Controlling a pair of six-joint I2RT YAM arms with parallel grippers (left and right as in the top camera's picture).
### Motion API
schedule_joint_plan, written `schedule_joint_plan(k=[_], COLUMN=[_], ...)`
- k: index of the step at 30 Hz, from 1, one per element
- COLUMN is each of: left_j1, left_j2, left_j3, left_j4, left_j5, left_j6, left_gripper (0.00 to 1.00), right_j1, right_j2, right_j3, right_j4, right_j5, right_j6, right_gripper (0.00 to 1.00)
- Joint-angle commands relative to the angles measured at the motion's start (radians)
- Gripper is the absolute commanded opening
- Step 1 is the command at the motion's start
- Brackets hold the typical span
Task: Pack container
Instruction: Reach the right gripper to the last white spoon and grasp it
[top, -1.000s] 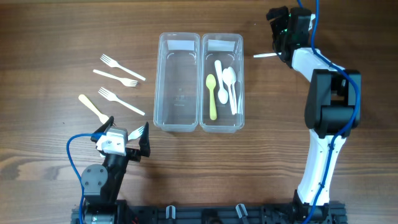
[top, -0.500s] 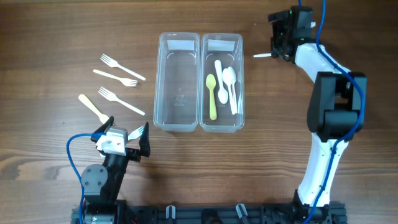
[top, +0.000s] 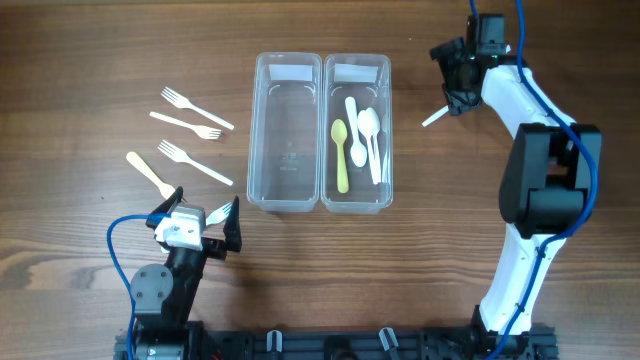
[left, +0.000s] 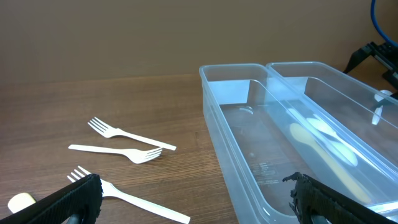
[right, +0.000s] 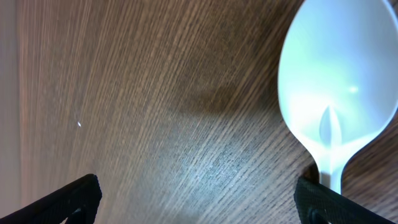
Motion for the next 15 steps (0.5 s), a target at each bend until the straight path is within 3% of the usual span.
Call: schedule_joint_plan(k=[1, 9, 15], left_j1=[-0.005, -0.005, -0.005], left_j2=[-0.003, -0.003, -0.003], left_j3=[-0.008, -0.008, -0.008], left_j4=[0.0, 0.001, 0.0], left_j5=[-0.002, -0.002, -0.002], left_j6=[0.015, 0.015, 0.015], left_gripper=[1.0, 1.0, 1.0], right_j1=[-0.004, -0.002, -0.002], right_j2=[-0.088, -0.134, -0.134], right_j3=[-0.012, -0.012, -0.012], right_j4=[-0.032, -0.15, -0.03], right_j5=[0.022, 0.007, -0.057], right_j6=[-0.11, -0.312, -0.209], right_gripper=[1.0, 1.0, 1.0])
